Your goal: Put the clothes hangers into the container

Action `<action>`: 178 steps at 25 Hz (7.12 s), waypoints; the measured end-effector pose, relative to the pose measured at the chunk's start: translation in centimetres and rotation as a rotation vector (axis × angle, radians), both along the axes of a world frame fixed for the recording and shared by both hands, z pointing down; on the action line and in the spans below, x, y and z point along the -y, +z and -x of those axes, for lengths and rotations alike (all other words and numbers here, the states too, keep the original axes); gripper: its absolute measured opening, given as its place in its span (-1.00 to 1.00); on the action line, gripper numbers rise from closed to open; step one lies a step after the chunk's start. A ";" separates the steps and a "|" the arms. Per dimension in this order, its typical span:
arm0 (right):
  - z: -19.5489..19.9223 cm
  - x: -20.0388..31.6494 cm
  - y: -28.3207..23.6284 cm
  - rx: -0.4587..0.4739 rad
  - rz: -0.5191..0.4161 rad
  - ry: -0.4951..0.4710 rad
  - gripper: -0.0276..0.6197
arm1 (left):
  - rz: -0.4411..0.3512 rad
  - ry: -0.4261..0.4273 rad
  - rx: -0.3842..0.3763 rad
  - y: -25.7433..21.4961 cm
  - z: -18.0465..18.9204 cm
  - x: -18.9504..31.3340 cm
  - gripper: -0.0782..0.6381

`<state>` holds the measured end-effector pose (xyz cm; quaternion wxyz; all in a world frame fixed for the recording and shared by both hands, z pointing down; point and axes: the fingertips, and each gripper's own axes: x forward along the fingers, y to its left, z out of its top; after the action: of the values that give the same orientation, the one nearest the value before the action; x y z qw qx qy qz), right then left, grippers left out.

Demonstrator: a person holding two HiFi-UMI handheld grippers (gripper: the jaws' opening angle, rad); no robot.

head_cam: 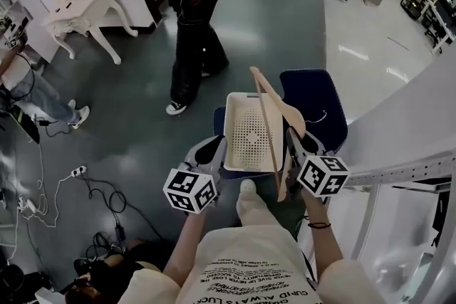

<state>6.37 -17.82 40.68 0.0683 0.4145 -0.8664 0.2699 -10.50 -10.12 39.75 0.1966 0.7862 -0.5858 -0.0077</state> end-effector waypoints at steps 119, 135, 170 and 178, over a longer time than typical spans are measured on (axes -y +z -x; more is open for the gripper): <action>6.5 4.5 19.0 -0.265 0.268 -0.107 -0.91 | 0.310 0.181 -0.107 15.6 -2.7 8.2 -0.72; 7.2 5.7 1.7 -0.025 -0.097 -0.169 -0.91 | -0.014 0.139 0.036 1.3 -0.1 9.1 -0.72; 3.9 8.3 -10.1 0.038 -0.474 -0.095 -0.91 | -0.279 -0.065 0.193 -9.0 5.6 9.5 -0.72; 4.1 8.2 -10.2 0.024 -0.460 -0.109 -0.91 | -0.257 -0.060 0.197 -8.9 5.1 9.3 -0.72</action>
<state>2.32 -26.05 30.51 -0.0239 0.3683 -0.9270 0.0662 -15.62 -19.41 30.87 0.0357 0.7839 -0.6198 -0.0112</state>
